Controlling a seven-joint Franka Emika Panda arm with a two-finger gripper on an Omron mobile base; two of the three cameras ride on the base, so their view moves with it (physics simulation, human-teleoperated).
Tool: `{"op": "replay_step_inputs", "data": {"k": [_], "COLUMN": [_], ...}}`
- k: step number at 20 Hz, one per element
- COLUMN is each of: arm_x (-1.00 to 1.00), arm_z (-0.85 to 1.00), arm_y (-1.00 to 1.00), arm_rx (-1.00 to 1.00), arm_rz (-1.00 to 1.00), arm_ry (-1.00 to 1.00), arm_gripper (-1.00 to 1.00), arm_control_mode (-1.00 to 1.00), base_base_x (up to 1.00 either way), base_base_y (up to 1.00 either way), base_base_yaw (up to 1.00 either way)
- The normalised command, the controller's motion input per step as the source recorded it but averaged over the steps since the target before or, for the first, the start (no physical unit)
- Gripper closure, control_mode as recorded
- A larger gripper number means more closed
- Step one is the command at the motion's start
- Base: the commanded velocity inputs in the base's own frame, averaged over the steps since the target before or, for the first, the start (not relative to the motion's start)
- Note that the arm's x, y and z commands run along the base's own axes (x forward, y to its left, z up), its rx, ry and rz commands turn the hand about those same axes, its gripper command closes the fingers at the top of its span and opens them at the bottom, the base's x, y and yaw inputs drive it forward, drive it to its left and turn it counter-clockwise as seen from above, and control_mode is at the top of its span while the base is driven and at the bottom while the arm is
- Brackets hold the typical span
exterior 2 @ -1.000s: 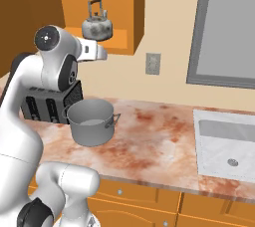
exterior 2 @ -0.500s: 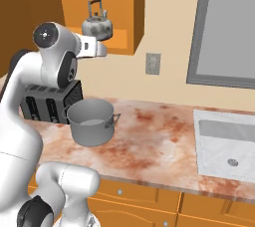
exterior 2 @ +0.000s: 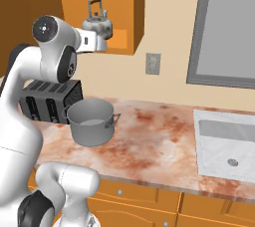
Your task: Pick the kettle from the cabinet and place it on a stove burner. Then pick the pot from the counter and place it on another stove burner. Finally, turn both burners on.
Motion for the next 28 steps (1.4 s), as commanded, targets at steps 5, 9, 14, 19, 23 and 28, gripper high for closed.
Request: {"op": "replay_step_inputs", "data": {"k": [5, 9, 14, 19, 23, 28], "arm_x": [0.14, 0.15, 0.16, 0.08, 0.0, 0.05], "arm_z": [0.17, 0.17, 0.16, 0.12, 0.08, 0.03], "arm_y": [0.0, 0.0, 0.0, 0.0, 0.07, 0.21], "arm_rx": [0.0, 0.0, 0.0, 0.0, 0.0, 0.0], "arm_rz": [0.0, 0.0, 0.0, 0.0, 0.0, 0.0], "arm_ry": [0.0, 0.0, 0.0, -0.01, -0.07, -0.04], "arm_gripper": [-1.0, -1.0, -1.0, -1.0, -1.0, -1.0], "arm_control_mode": [-1.0, -1.0, -1.0, -1.0, -1.0, -1.0], "base_base_x": [0.0, 0.0, 0.0, 0.0, 0.0, 0.0], "base_base_y": [0.0, 0.0, 0.0, 0.0, 0.0, 0.0], "base_base_yaw": [0.0, 0.0, 0.0, 0.0, 0.0, 0.0]}}
